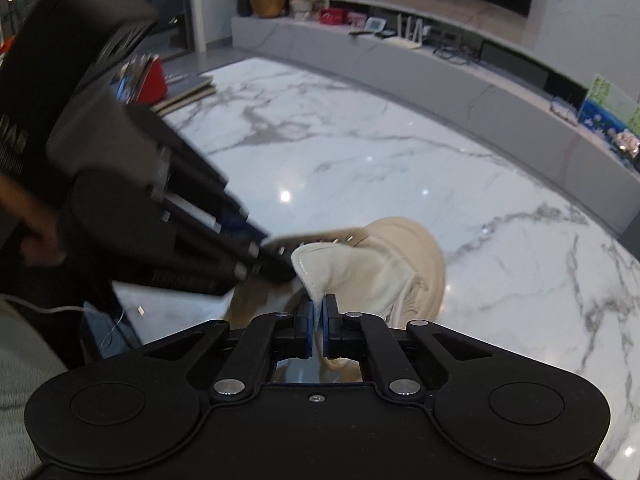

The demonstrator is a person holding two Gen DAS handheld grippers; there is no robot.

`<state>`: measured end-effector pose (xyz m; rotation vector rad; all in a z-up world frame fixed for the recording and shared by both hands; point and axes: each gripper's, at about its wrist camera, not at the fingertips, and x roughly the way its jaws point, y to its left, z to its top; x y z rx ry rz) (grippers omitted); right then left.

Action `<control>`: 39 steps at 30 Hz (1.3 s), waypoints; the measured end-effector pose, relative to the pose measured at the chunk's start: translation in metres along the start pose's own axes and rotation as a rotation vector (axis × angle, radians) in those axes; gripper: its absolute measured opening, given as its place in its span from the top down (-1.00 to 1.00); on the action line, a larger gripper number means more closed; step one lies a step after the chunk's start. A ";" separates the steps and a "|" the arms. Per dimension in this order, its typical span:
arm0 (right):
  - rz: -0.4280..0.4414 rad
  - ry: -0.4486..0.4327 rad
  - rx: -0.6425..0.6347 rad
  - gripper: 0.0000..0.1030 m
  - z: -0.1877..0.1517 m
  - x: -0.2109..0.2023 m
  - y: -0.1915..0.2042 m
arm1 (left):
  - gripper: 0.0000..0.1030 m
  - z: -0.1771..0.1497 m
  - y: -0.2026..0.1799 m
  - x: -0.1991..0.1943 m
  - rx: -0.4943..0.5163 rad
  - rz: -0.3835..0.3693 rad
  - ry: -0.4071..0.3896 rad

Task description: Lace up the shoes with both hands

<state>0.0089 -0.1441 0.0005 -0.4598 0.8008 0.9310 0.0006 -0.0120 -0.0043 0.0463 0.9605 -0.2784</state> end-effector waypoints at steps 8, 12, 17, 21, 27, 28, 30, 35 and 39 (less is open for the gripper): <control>0.029 0.059 0.004 0.93 -0.006 0.027 0.007 | 0.84 0.009 0.006 -0.023 -0.016 -0.058 -0.061; 0.034 0.089 -0.018 0.93 -0.005 0.038 0.010 | 0.84 0.011 0.011 -0.025 -0.030 -0.062 -0.073; 0.039 0.117 -0.040 0.90 -0.009 0.046 0.010 | 0.84 0.011 0.022 -0.017 -0.070 -0.046 -0.060; 0.016 0.109 -0.068 0.86 -0.013 0.045 0.015 | 0.84 0.007 0.023 -0.002 -0.071 -0.086 -0.010; -0.022 0.092 -0.066 0.71 -0.012 0.036 0.021 | 0.84 0.004 0.013 0.001 -0.041 -0.099 -0.013; -0.018 0.074 -0.049 0.61 -0.011 0.029 0.020 | 0.84 0.003 0.012 0.001 -0.039 -0.100 -0.013; -0.012 0.030 -0.011 0.59 -0.010 0.014 0.016 | 0.84 0.003 0.012 0.001 -0.035 -0.102 -0.012; -0.076 -0.108 0.182 0.59 -0.011 -0.033 -0.014 | 0.84 0.001 0.009 0.009 -0.028 -0.128 0.009; -0.095 -0.098 0.303 0.59 -0.020 -0.038 -0.036 | 0.84 -0.001 0.004 0.013 -0.018 -0.140 0.023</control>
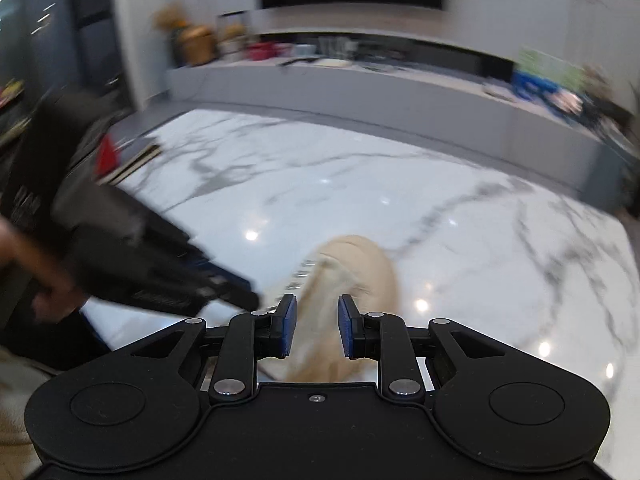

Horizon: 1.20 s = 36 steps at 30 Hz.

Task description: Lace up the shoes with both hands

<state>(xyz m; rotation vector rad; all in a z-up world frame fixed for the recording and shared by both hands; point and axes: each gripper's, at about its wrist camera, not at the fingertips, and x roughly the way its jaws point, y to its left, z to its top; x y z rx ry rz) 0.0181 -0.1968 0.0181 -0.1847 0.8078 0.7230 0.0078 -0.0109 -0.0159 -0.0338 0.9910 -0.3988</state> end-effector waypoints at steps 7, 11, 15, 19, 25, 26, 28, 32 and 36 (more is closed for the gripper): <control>0.065 0.080 0.107 0.58 -0.008 0.025 -0.005 | 0.84 -0.003 -0.003 0.002 -0.002 -0.006 0.010; 0.058 0.097 0.127 0.90 -0.009 0.037 0.000 | 0.84 -0.003 -0.002 0.003 -0.011 -0.012 0.013; 0.038 0.095 0.103 0.93 -0.007 0.039 0.004 | 0.84 -0.004 -0.004 0.003 -0.023 -0.045 0.016; 0.015 0.109 0.063 0.93 -0.001 0.041 0.007 | 0.84 -0.005 -0.008 0.005 -0.009 -0.036 0.017; -0.011 0.114 -0.086 0.91 -0.004 0.048 0.030 | 0.84 -0.004 -0.011 0.006 -0.002 -0.026 0.017; -0.012 0.118 -0.093 0.91 -0.005 0.051 0.032 | 0.84 -0.004 -0.010 0.006 -0.004 -0.028 0.016; -0.009 0.128 -0.100 0.90 -0.006 0.060 0.037 | 0.83 -0.005 -0.008 0.006 -0.013 -0.034 0.017; 0.011 0.143 -0.103 0.81 -0.008 0.068 0.035 | 0.79 -0.004 -0.006 0.006 -0.020 -0.043 0.018; 0.026 0.133 -0.103 0.75 -0.009 0.061 0.032 | 0.79 -0.002 -0.005 0.006 -0.013 -0.045 0.020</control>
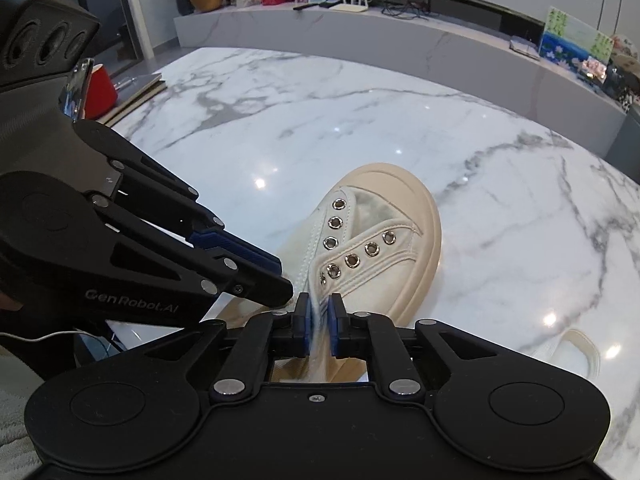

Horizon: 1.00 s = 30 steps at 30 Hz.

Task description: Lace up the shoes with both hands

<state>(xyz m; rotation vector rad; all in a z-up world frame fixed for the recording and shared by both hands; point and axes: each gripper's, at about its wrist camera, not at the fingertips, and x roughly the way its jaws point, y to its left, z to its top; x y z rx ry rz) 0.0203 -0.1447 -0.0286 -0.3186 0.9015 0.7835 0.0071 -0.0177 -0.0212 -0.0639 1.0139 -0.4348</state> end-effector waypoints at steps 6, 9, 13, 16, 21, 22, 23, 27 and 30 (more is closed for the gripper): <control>0.076 -0.009 0.031 0.20 -0.005 -0.027 -0.016 | 0.73 0.001 0.000 -0.003 0.000 -0.001 -0.003; 0.057 -0.018 0.041 0.20 -0.010 -0.042 -0.028 | 0.48 0.002 0.001 -0.006 0.006 0.022 -0.012; 0.027 0.012 0.037 0.20 -0.017 -0.044 -0.043 | 0.45 0.004 0.002 -0.012 0.007 0.036 -0.026; -0.004 0.069 0.012 0.20 -0.026 -0.037 -0.050 | 0.41 0.005 0.004 -0.015 0.006 0.040 -0.033; -0.013 0.131 -0.011 0.22 -0.045 -0.032 -0.055 | 0.37 0.007 0.007 -0.016 -0.005 0.029 -0.032; -0.017 0.136 -0.009 0.22 -0.048 -0.032 -0.056 | 0.37 0.008 0.008 -0.015 -0.004 0.029 -0.032; -0.021 0.135 -0.009 0.24 -0.049 -0.031 -0.056 | 0.37 0.009 0.008 -0.015 -0.002 0.030 -0.031; -0.061 0.131 -0.093 0.31 -0.050 -0.031 -0.054 | 0.36 0.011 0.008 -0.014 0.003 0.032 -0.031; -0.099 0.137 -0.221 0.38 -0.048 -0.030 -0.050 | 0.36 0.011 0.007 -0.014 0.006 0.036 -0.032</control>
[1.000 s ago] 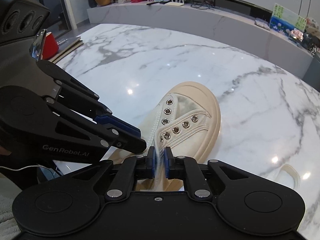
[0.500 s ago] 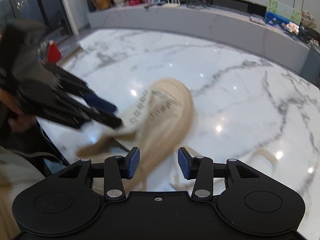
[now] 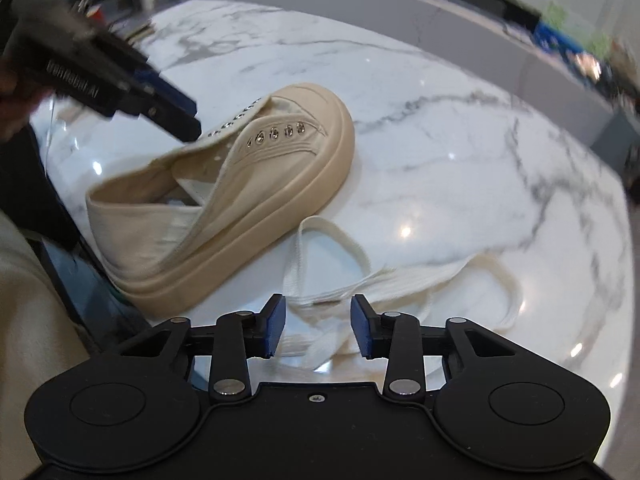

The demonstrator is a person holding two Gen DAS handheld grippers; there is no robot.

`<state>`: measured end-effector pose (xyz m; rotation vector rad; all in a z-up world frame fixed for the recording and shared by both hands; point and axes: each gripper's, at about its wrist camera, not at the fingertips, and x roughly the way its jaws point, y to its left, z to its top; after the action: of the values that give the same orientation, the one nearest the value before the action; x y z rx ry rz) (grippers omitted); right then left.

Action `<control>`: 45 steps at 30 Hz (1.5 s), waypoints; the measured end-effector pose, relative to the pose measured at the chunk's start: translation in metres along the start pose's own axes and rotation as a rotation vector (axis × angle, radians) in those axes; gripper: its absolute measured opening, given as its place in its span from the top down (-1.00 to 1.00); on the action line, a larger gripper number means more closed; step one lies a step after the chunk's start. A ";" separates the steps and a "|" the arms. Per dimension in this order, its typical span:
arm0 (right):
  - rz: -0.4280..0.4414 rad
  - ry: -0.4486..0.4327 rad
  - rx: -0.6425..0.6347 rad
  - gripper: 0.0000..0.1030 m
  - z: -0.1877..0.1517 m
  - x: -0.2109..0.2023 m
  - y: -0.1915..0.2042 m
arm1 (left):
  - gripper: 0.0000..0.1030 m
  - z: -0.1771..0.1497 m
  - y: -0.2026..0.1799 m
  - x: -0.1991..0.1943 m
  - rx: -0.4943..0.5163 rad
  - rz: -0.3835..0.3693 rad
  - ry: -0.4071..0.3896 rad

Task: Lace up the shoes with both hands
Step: 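Release the sneaker and grasp the loose lace on the table with the right gripper, then carry the white lace tip to the eyelets with the right gripper while the left gripper holds the sneaker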

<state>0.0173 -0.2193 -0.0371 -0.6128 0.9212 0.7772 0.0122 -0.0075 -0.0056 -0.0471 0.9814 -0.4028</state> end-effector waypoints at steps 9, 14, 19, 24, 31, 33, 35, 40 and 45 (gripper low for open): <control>-0.052 0.079 -0.446 0.53 0.002 0.016 0.008 | 0.36 0.003 -0.003 -0.002 0.011 0.013 -0.008; -0.054 0.106 -0.577 0.53 0.003 0.024 0.015 | 0.36 0.003 -0.005 0.000 0.020 0.017 -0.005; -0.047 0.142 -0.625 0.91 0.002 0.038 0.019 | 0.36 0.003 -0.007 -0.001 0.040 0.024 -0.004; -0.038 0.128 -0.594 0.96 0.007 0.037 0.019 | 0.35 0.003 -0.007 0.000 0.040 0.024 -0.003; -0.041 0.100 -0.598 0.96 0.017 0.024 0.023 | 0.35 0.005 -0.010 -0.001 0.095 0.035 0.001; -0.031 0.087 -0.584 0.96 0.024 0.017 0.021 | 0.35 0.006 -0.010 -0.002 0.108 0.035 0.002; -0.020 0.069 -0.568 0.96 0.031 0.010 0.017 | 0.35 0.008 -0.009 -0.003 0.116 0.038 0.002; -0.009 0.023 -0.533 0.96 0.051 -0.005 0.006 | 0.35 0.012 -0.008 -0.001 0.132 0.046 0.007; -0.019 -0.013 -0.516 0.96 0.066 -0.013 0.000 | 0.35 0.014 -0.007 -0.001 0.152 0.053 0.014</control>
<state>0.0431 -0.1741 0.0054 -1.0633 0.7000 1.0095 0.0213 -0.0159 0.0048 0.1195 0.9612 -0.4284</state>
